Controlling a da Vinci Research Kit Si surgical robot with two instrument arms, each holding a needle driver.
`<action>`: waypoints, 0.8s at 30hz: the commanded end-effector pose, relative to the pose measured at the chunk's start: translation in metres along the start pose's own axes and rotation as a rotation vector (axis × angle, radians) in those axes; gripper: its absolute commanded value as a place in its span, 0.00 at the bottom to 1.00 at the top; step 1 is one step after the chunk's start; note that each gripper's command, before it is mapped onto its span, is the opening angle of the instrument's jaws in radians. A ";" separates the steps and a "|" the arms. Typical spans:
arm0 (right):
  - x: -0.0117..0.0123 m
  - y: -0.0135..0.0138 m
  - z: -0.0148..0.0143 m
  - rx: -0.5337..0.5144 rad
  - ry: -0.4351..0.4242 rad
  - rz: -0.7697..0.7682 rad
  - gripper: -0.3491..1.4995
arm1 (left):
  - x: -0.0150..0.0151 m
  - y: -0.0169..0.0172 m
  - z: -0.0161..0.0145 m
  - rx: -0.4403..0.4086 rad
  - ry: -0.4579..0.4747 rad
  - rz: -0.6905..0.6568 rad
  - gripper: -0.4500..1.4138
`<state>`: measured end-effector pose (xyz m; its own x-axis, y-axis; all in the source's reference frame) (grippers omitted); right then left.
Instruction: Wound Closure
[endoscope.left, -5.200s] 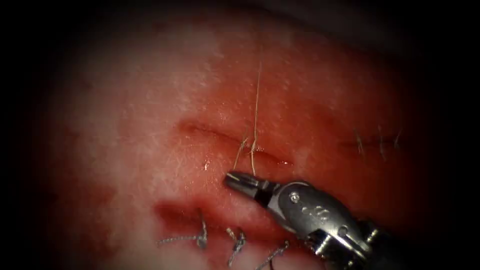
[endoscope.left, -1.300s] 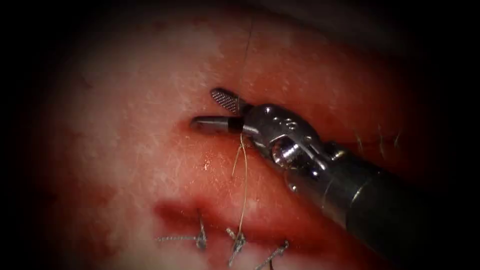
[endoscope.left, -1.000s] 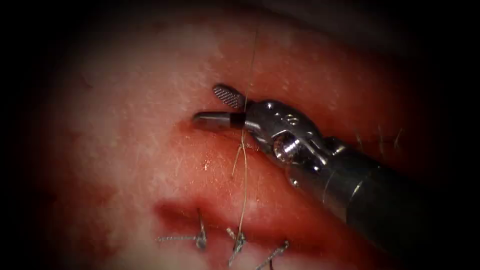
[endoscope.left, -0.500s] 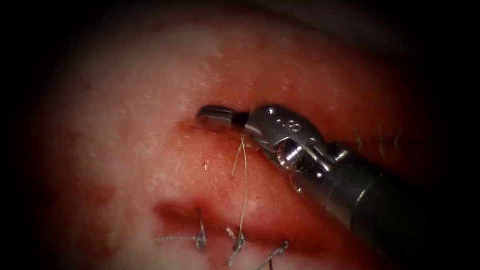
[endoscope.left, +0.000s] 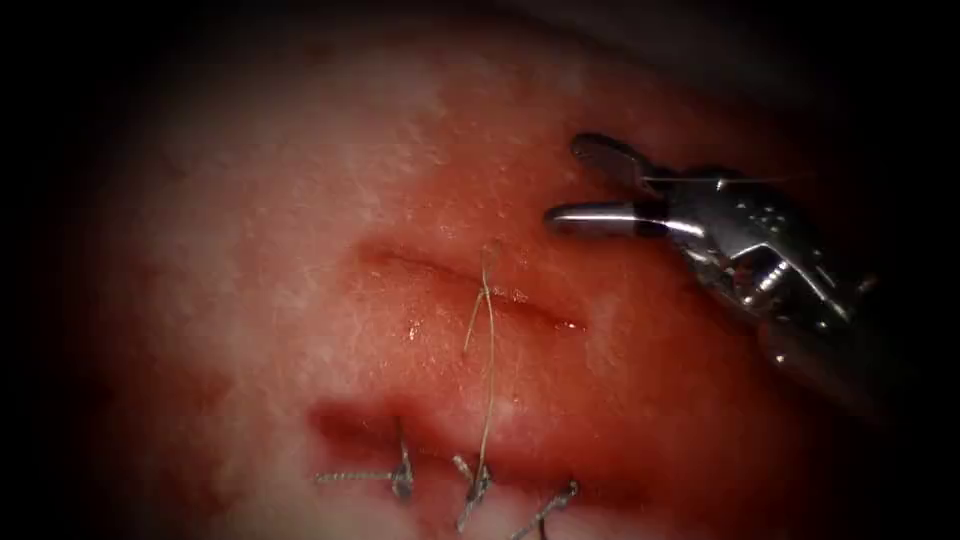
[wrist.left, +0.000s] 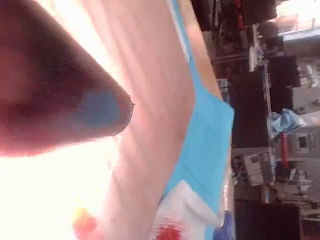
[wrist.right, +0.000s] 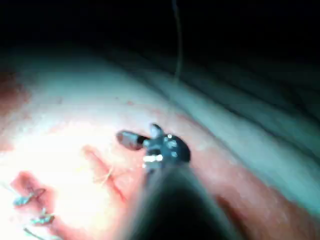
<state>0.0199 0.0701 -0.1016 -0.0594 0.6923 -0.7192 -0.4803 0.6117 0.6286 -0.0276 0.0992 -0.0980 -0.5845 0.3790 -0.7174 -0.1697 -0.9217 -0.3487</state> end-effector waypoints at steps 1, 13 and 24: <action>0.0004 0.0014 -0.0013 -0.010 -0.012 -0.008 0.99 | 0.0003 -0.0005 0.0008 0.002 0.000 -0.002 0.05; 0.0007 0.0054 -0.0094 -0.130 -0.057 -0.007 0.99 | -0.0135 0.0028 0.0177 -0.056 -0.083 -0.095 0.05; 0.0000 -0.0005 -0.0052 -0.001 -0.098 -0.021 0.99 | -0.0150 -0.0034 0.0193 -0.010 -0.097 -0.278 0.61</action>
<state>0.0148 0.0670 -0.1031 0.0406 0.7173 -0.6956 -0.4860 0.6225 0.6135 -0.0329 0.0948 -0.0746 -0.5878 0.6188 -0.5211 -0.3371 -0.7729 -0.5375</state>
